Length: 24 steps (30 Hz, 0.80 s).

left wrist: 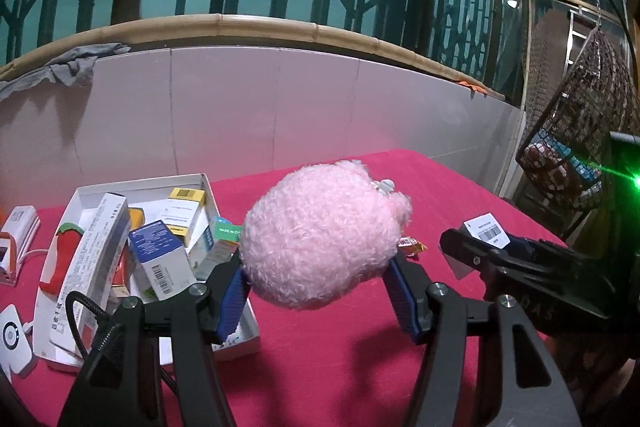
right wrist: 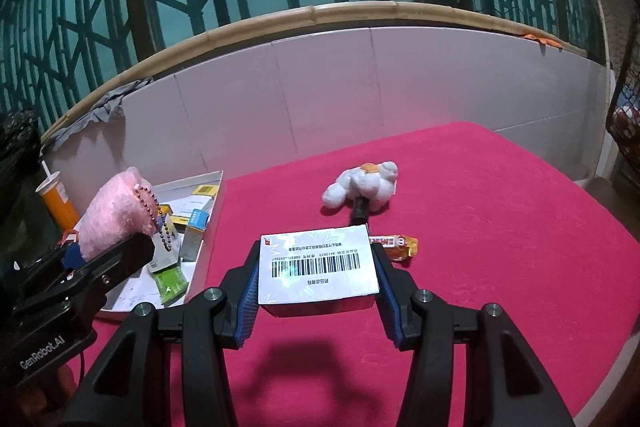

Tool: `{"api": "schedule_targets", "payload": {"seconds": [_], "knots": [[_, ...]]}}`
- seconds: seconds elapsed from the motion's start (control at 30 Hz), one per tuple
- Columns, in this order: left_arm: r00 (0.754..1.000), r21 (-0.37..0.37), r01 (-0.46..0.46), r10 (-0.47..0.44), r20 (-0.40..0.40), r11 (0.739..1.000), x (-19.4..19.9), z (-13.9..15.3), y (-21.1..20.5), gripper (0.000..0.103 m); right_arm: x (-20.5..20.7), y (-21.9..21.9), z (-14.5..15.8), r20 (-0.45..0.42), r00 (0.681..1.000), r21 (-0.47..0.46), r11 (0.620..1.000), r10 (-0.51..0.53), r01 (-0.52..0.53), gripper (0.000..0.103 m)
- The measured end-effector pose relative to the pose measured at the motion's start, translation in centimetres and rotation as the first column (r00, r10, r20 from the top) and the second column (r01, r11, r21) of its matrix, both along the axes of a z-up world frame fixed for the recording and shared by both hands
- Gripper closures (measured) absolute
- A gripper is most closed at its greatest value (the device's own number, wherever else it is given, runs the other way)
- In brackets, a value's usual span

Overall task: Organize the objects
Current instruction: 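Carry the pink plush ball and white barcode box over the tray with both grippers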

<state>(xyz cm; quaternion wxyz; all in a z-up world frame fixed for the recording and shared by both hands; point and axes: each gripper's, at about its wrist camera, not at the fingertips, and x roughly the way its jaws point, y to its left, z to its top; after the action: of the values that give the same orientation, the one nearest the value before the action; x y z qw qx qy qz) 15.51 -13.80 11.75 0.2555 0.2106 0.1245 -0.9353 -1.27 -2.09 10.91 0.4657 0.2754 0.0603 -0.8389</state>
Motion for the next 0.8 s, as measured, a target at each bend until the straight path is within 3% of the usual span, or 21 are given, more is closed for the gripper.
{"api": "schedule_targets", "payload": {"seconds": [0.8], "knots": [[0.996, 0.022, -0.071, 0.072, -0.060, 0.997, 3.9, 0.7, -2.2, 0.042, 4.2, -3.4, 0.9, -0.031, 0.995, 0.033, 0.995, 0.099, -0.098, 0.049]]}}
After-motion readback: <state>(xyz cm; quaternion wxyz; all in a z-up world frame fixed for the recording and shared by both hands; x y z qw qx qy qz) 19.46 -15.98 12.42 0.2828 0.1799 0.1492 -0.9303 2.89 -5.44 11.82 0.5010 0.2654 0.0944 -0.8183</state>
